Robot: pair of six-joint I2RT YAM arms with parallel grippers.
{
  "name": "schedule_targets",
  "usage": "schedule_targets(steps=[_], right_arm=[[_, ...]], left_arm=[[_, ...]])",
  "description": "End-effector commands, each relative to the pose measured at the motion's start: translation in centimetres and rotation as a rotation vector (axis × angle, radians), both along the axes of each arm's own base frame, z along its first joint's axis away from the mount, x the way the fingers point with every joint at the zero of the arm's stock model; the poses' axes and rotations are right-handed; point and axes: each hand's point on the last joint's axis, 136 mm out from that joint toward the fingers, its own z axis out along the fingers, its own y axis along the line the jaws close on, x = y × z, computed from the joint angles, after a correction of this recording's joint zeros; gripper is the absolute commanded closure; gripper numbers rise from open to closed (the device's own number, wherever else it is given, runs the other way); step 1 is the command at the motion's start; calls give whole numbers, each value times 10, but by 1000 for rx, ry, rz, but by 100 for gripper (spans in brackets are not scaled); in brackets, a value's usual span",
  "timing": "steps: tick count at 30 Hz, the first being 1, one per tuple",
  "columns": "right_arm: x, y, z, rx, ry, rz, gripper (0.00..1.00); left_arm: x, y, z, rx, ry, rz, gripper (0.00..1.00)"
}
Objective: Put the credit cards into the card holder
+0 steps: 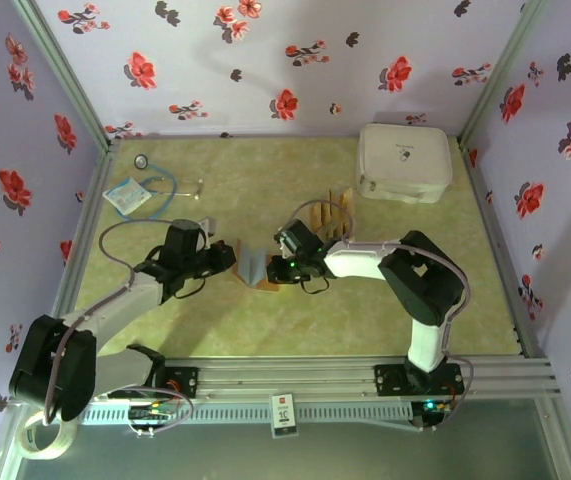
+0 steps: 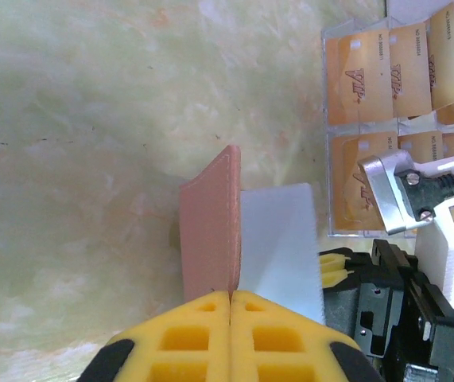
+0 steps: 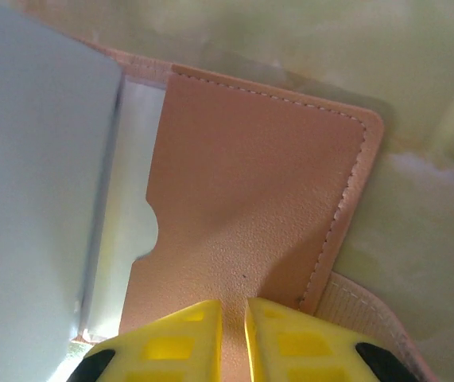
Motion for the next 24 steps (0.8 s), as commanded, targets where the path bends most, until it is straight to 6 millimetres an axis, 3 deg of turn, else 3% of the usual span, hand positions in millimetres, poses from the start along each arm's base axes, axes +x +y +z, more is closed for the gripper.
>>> schedule_targets(steps=[1, 10, 20, 24], right_arm=[[1, -10, -11, -56, 16, 2, 84], [2, -10, -14, -56, 22, 4, 82], [-1, -11, -24, -60, 40, 4, 82], [-1, -11, -23, -57, 42, 3, 82]], left_arm=[[-5, -4, 1, -25, 6, -12, 100], [-5, -8, -1, -40, 0, -29, 100], [-6, -31, -4, -53, 12, -97, 100], [-5, -27, -11, -28, 30, -71, 100]])
